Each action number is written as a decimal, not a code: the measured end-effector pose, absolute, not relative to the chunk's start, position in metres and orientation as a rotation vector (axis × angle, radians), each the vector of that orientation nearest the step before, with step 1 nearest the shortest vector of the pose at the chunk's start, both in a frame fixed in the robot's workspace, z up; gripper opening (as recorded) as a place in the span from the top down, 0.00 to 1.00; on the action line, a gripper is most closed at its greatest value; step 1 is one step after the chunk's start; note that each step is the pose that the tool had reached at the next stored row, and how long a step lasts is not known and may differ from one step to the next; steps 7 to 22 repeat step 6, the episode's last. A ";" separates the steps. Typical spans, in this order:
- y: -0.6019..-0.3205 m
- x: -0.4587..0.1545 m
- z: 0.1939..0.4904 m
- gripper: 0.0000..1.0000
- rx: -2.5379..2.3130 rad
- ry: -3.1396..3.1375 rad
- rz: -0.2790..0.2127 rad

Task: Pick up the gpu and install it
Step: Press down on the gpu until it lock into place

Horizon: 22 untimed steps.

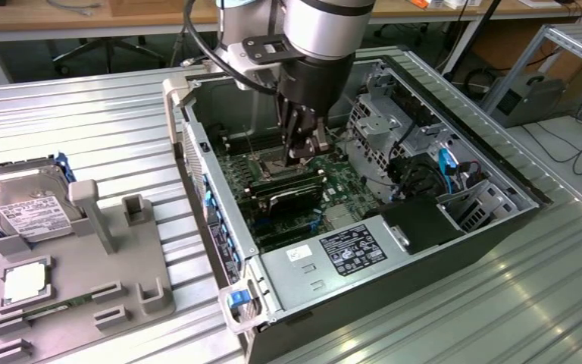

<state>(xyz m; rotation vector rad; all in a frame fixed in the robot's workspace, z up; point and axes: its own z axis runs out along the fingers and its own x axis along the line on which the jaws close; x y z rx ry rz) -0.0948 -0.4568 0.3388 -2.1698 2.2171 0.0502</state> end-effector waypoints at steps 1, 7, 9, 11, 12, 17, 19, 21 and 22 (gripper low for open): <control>-0.457 -0.094 0.339 0.89 -2.170 2.217 0.050; -0.457 -0.094 0.339 0.89 -2.170 2.217 0.050; -0.457 -0.094 0.339 0.89 -2.170 2.217 0.050; -0.457 -0.094 0.339 0.89 -2.170 2.217 0.050; -0.457 -0.094 0.339 0.89 -2.170 2.217 0.050; -0.457 -0.094 0.339 0.89 -2.170 2.217 0.050; -0.457 -0.094 0.339 0.89 -2.170 2.217 0.050; -0.457 -0.094 0.339 0.89 -2.170 2.217 0.050; -0.457 -0.094 0.339 0.89 -2.170 2.217 0.050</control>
